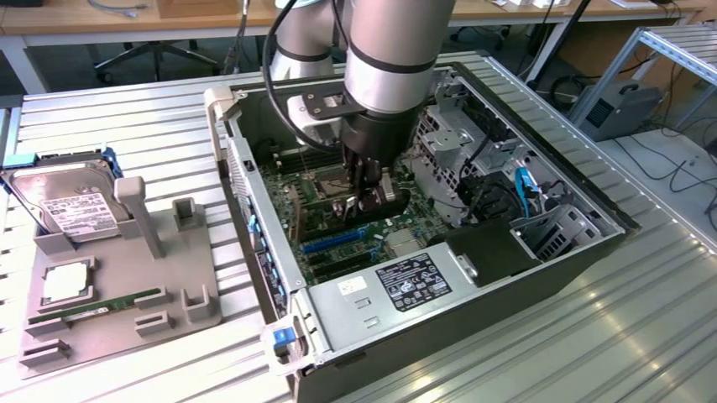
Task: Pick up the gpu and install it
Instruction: 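Insert the gpu into the slot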
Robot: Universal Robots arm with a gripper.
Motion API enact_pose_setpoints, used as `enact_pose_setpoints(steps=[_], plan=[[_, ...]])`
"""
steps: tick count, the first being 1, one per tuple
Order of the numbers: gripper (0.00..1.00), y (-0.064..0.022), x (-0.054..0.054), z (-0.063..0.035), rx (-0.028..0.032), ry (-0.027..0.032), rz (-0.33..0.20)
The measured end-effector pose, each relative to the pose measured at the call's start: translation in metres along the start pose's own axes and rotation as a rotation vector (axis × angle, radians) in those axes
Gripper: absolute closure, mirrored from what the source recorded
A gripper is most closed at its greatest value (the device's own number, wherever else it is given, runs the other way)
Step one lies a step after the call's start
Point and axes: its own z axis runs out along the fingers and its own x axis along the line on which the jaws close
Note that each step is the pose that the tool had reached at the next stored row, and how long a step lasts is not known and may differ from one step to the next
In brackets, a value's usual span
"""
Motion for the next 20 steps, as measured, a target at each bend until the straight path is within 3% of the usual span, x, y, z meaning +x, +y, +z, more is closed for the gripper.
enact_pose_setpoints(steps=[20], plan=[[0.73,0.0005,0.0001,0.0036,0.0001,0.0008,0.000]])
